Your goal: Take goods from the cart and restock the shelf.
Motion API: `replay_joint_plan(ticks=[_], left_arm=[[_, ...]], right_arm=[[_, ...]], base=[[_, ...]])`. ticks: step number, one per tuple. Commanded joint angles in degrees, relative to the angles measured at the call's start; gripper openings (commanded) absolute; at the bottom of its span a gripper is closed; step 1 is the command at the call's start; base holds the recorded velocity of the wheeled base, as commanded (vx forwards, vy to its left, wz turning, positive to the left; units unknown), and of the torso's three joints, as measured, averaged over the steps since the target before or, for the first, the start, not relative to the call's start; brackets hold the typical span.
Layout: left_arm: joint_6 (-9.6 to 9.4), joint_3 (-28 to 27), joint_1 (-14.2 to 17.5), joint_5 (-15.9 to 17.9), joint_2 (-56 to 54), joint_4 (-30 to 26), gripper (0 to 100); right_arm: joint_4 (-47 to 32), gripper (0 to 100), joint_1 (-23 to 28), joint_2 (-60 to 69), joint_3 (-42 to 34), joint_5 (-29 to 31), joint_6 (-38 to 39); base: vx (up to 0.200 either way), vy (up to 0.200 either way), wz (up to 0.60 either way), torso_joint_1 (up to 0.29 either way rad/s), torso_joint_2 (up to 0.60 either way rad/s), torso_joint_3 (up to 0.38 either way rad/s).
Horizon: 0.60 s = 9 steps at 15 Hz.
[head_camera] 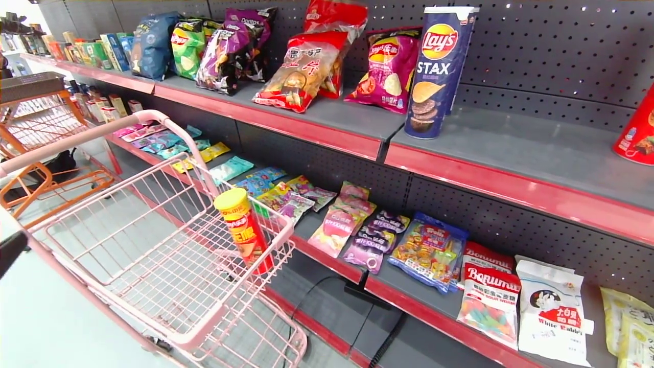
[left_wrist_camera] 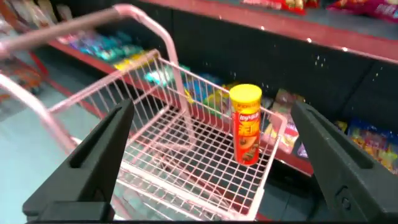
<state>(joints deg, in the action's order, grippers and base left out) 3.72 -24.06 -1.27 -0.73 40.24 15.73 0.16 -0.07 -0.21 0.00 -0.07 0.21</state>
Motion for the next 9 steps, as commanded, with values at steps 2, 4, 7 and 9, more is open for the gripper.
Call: replay_joint_plan(ticks=[2, 4, 7, 9], left_arm=[[0.68, 0.42, 0.92, 4.69, 37.28, 15.91, 100], [0.68, 0.25, 0.30, 9.26, 46.42, 21.10, 100], [0.50, -1.42, -1.02, 10.49, 59.34, 33.93, 100], [0.50, -4.85, -1.28, 11.01, 65.23, 36.39, 100]], right_arm=[[0.02, 100, -0.01, 0.03, 0.00, -0.01, -0.03], [0.02, 100, -0.01, 0.03, 0.00, -0.01, -0.03], [0.02, 100, -0.01, 0.03, 0.00, -0.01, -0.03], [0.02, 100, -0.10, 0.03, 0.00, -0.01, -0.12]], base=[[0.000, 0.000, 0.00, 0.000, 0.00, 0.000], [0.000, 0.000, 0.00, 0.000, 0.00, 0.000], [0.000, 0.000, 0.00, 0.000, 0.00, 0.000], [0.000, 0.000, 0.00, 0.000, 0.00, 0.000]])
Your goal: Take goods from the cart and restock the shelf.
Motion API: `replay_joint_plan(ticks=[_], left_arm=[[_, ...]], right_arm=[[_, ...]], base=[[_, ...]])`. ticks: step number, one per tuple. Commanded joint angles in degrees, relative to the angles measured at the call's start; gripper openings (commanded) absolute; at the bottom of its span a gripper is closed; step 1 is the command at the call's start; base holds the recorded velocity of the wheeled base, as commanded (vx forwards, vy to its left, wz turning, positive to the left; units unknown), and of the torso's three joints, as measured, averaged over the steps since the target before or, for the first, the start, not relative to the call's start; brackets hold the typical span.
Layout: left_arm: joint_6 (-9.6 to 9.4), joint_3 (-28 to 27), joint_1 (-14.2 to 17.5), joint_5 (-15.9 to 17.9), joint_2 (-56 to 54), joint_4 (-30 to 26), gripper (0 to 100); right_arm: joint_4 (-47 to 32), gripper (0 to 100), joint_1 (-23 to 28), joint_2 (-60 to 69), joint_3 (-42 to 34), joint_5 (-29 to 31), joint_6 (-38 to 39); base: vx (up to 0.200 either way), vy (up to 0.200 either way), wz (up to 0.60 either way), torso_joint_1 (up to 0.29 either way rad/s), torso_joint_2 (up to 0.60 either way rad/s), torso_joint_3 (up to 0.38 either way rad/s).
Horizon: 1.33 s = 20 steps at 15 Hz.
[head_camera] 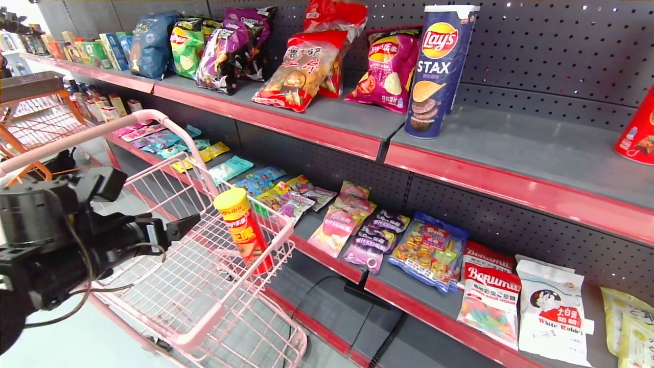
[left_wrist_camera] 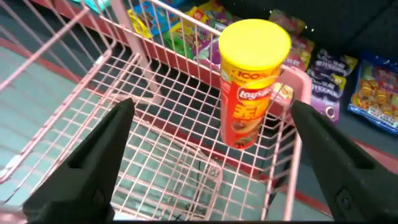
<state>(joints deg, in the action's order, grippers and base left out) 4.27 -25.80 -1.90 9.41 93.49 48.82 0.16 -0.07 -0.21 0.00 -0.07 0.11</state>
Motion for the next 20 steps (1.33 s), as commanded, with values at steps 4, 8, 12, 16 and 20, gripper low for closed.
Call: replay_joint_plan(ticks=[4, 8, 12, 16, 20], left_arm=[[-1.19, -10.86, -1.97, 4.74, 18.40, 3.47, 100], [-2.68, -12.35, -3.64, 8.08, 22.17, 3.47, 100], [-4.09, -15.69, -4.95, 8.69, 25.34, 3.47, 100], [-4.27, -17.10, -5.48, 8.61, 29.12, 6.46, 0], [-4.09, -15.95, -5.31, 8.61, 28.68, 10.15, 0]], right_arm=[[0.02, 100, -0.01, 0.03, 0.00, -0.01, -0.02], [0.02, 100, -0.01, 0.03, 0.00, -0.10, -0.11], [0.02, 100, -0.01, 0.03, 0.00, -0.10, -0.11], [0.02, 100, -0.10, 0.03, 0.00, -0.10, -0.11], [0.02, 100, -0.01, 0.03, 0.00, -0.10, -0.11]], base=[[0.000, 0.000, 0.00, 0.000, 0.00, 0.000], [0.000, 0.000, 0.00, 0.000, 0.00, 0.000], [0.000, 0.000, 0.00, 0.000, 0.00, 0.000], [0.000, 0.000, 0.00, 0.000, 0.00, 0.000], [0.000, 0.000, 0.00, 0.000, 0.00, 0.000]])
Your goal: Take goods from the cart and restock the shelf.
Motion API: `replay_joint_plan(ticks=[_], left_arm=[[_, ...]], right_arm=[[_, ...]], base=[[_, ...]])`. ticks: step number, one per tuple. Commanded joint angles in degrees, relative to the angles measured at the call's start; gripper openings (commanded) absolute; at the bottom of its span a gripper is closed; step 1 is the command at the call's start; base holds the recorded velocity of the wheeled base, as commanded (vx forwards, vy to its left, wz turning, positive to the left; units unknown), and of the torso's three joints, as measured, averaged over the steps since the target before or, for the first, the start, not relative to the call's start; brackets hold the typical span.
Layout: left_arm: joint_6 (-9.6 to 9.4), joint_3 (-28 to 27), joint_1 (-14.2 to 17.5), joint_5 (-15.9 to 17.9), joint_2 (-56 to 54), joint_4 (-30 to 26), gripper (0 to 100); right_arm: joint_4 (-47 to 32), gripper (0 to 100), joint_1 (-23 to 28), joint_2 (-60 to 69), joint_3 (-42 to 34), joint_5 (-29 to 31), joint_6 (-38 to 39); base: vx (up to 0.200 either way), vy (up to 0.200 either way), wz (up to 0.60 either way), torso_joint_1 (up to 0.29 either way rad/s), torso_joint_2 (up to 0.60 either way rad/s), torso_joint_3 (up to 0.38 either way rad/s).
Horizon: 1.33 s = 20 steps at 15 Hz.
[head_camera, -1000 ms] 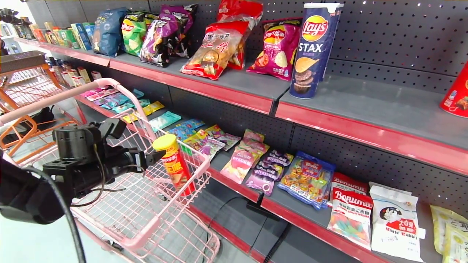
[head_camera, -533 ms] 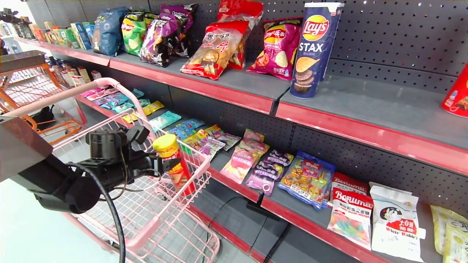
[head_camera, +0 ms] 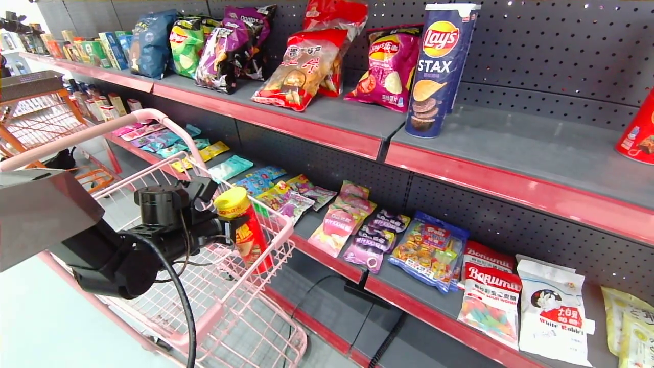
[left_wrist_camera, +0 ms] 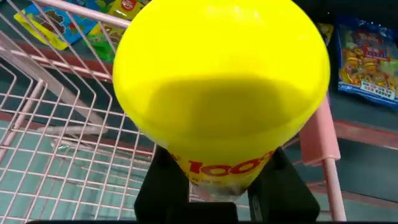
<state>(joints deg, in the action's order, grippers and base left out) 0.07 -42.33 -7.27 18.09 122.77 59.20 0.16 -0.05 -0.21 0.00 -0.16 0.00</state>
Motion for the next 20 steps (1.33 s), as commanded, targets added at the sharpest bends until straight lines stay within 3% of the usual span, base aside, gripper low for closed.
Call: replay_joint_plan(ticks=[1, 4, 5, 7, 8, 10, 11, 12, 15, 16, 17, 18, 20], left_arm=[[0.19, 1.81, 0.41, -0.07, -2.62, -0.31, 0], [0.54, 5.32, 3.49, 0.10, -13.61, -2.33, 0], [0.63, 6.20, 4.54, 0.28, -19.06, -5.50, 0], [2.30, 7.35, 6.12, 1.51, -29.78, -13.14, 0], [4.41, 7.43, 6.39, 2.12, -40.33, -22.02, 0], [4.59, 7.70, 6.30, 2.39, -55.97, -35.20, 0], [4.59, 7.78, 6.21, 2.83, -59.49, -38.54, 0], [4.32, 7.78, 6.21, 3.71, -70.21, -48.91, 0], [4.15, 9.10, 6.39, 3.00, -80.41, -53.13, 0], [2.92, 9.89, 6.47, 2.21, -82.08, -53.13, 0], [0.54, 10.25, 6.47, -0.95, -82.61, -53.05, 0], [-0.69, 10.42, 6.39, -4.64, -82.61, -52.78, 0], [-1.30, 10.51, 6.39, -11.94, -82.78, -52.52, 0]], right_arm=[[0.02, 100, -0.04, 0.03, 0.00, -0.02, 0.00], [0.02, 100, -0.13, 0.03, 0.00, -0.19, 0.09], [0.02, 100, -0.13, 0.03, 0.00, -0.19, 0.09], [0.02, 100, -0.04, 0.03, 0.00, -0.19, 0.09], [0.02, 100, -0.04, 0.03, 0.00, -0.19, 0.09], [0.02, 100, -0.04, 0.03, 0.00, -0.19, 0.18], [0.02, 100, -0.04, 0.03, 0.00, -0.19, 0.18], [0.02, 100, -0.04, 0.03, 0.00, -0.19, 0.09], [0.02, 100, -0.04, 0.03, 0.00, -0.11, 0.09], [0.02, 100, -0.04, 0.03, 0.00, -0.11, 0.09], [0.02, 100, -0.04, 0.03, 0.00, -0.11, 0.18], [0.02, 100, -0.04, 0.03, 0.00, -0.11, 0.26], [0.02, 100, -0.04, 0.03, 0.00, -0.11, 0.18]], base=[[0.000, 0.000, 0.00, 0.000, 0.00, 0.000], [0.000, 0.000, 0.00, 0.000, 0.00, 0.000], [0.000, 0.000, 0.00, 0.000, 0.00, 0.000], [0.000, 0.000, 0.00, 0.000, 0.00, 0.000], [0.000, 0.000, 0.00, 0.000, 0.00, 0.000], [0.000, 0.000, 0.00, 0.000, 0.00, 0.000], [0.000, 0.000, 0.00, 0.000, 0.00, 0.000], [0.000, 0.000, 0.00, 0.000, 0.00, 0.000], [0.000, 0.000, 0.00, 0.000, 0.00, 0.000], [0.000, 0.000, 0.00, 0.000, 0.00, 0.000], [0.000, 0.000, 0.00, 0.000, 0.00, 0.000], [0.000, 0.000, 0.00, 0.061, -0.21, -0.129], [0.000, 0.000, 0.00, 0.117, -0.39, -0.251]])
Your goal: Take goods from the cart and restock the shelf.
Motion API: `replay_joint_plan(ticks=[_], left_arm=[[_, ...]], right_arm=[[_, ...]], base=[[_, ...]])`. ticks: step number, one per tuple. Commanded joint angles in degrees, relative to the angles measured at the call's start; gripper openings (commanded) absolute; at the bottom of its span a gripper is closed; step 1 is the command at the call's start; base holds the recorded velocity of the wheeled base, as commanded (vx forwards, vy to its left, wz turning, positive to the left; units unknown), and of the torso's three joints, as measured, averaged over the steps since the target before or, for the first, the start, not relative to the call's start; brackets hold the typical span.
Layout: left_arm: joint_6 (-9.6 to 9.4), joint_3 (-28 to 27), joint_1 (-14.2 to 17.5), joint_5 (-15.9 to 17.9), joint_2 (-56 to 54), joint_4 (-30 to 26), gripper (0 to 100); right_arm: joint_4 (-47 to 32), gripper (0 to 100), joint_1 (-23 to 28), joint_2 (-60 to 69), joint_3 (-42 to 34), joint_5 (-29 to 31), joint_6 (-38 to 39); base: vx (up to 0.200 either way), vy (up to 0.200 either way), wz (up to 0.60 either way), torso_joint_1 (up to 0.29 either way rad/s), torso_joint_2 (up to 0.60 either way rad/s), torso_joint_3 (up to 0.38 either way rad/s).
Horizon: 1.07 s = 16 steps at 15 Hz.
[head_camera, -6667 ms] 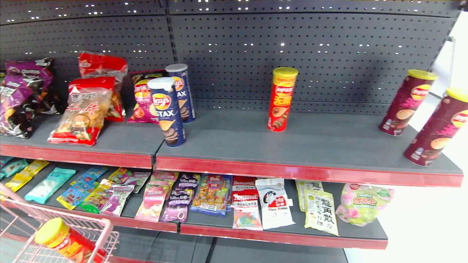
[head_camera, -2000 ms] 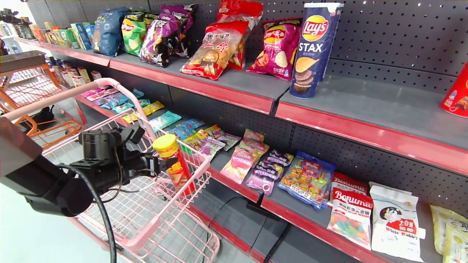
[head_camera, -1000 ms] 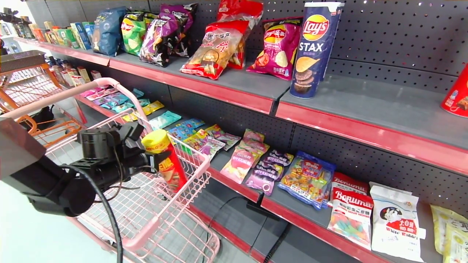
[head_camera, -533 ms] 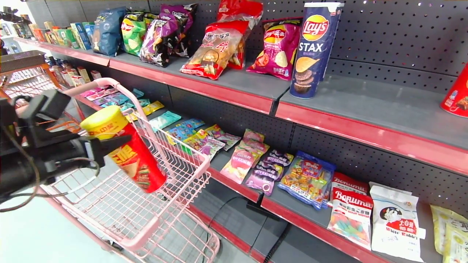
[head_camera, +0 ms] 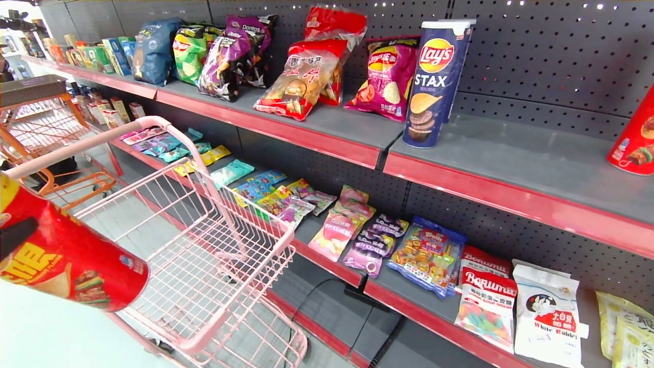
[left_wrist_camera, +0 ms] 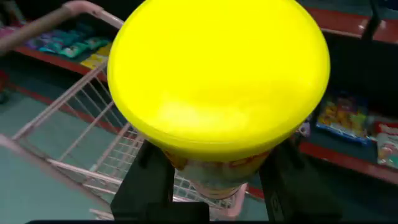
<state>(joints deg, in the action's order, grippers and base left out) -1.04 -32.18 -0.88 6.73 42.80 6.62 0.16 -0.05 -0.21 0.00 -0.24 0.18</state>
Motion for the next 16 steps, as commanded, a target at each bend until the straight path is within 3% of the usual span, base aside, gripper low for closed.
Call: replay_joint_plan(ticks=[1, 7, 12, 16], left_arm=[[-0.19, 0.37, 0.00, -1.46, -2.99, 0.15, 0], [-0.63, 0.45, 0.00, -5.24, -4.13, 2.08, 0], [-1.07, 2.56, -0.09, -4.97, -7.91, 1.47, 0], [-1.51, 3.62, -0.09, -4.88, -9.40, 1.11, 0]], right_arm=[[0.02, 100, -0.04, 0.03, 0.00, -0.02, -0.01], [0.02, 100, -0.04, 0.03, 0.00, -0.02, -0.01], [0.02, 100, -0.04, 0.03, 0.00, -0.02, -0.01], [0.02, 100, -0.04, 0.03, 0.00, -0.02, 0.17]], base=[[0.000, 0.000, 0.00, 0.168, -0.46, -0.300], [0.000, 0.000, 0.00, 0.200, -0.54, -0.344], [0.000, 0.000, 0.00, 0.223, -0.57, -0.340], [0.000, 0.000, -0.15, 0.032, -0.07, -0.040]])
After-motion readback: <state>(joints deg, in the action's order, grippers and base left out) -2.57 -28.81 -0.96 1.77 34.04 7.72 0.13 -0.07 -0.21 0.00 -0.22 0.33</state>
